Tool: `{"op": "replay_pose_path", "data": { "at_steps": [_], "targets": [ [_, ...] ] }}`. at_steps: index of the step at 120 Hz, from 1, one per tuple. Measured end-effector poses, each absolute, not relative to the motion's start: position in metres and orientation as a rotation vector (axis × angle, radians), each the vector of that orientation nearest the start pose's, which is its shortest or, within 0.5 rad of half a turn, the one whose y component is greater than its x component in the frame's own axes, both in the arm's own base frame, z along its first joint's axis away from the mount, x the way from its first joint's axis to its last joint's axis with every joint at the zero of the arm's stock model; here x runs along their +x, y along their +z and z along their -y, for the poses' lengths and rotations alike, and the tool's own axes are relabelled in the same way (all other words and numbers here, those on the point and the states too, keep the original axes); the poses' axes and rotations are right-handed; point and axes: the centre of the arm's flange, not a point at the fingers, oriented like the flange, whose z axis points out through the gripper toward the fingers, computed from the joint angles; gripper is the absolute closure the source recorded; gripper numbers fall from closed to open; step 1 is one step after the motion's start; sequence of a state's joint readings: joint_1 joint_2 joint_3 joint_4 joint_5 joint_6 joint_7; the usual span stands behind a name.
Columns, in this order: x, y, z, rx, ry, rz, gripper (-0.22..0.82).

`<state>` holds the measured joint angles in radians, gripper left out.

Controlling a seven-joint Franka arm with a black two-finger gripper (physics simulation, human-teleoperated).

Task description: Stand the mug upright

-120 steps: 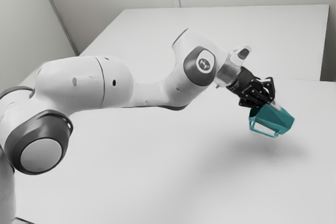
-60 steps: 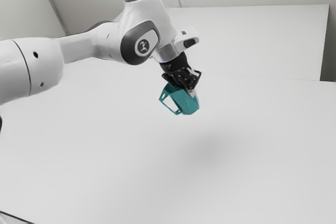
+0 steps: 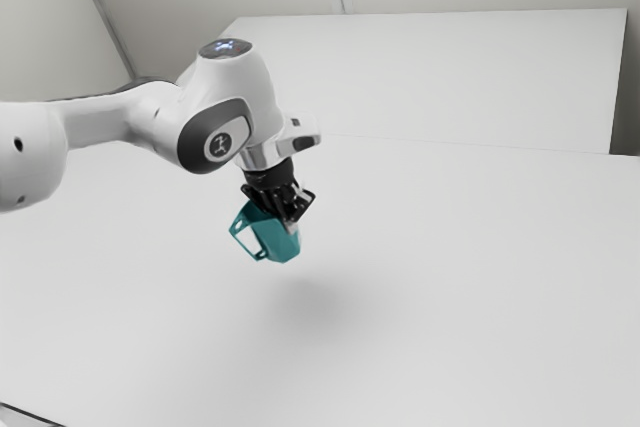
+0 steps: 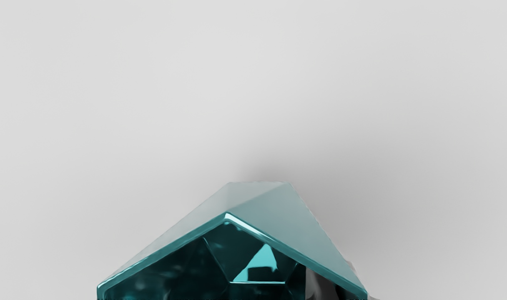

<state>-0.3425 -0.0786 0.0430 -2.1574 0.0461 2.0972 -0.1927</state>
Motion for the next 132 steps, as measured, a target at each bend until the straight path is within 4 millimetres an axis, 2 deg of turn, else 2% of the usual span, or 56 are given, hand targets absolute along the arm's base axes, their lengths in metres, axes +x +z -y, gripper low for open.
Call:
{"op": "replay_pose_path", "data": {
  "at_steps": [19,43,51,66,81,107,120,132],
  "targets": [
    [0.510,0.406,0.133,-3.104,-0.048,-0.136,0.77],
    [0.524,0.370,0.123,-3.106,-0.049,-0.092,0.77],
    [0.527,0.359,0.126,-3.106,-0.048,-0.094,0.76],
    [0.527,0.344,0.142,-3.106,-0.048,-0.134,0.76],
    [0.529,0.340,0.143,-3.108,-0.063,-0.132,0.78],
    [0.532,0.351,0.134,-3.115,-0.104,-0.102,0.32],
    [0.532,0.368,0.135,-3.120,-0.150,-0.103,0.19],
    [0.529,0.395,0.135,-3.128,-0.223,-0.105,0.12]
  ]
}}
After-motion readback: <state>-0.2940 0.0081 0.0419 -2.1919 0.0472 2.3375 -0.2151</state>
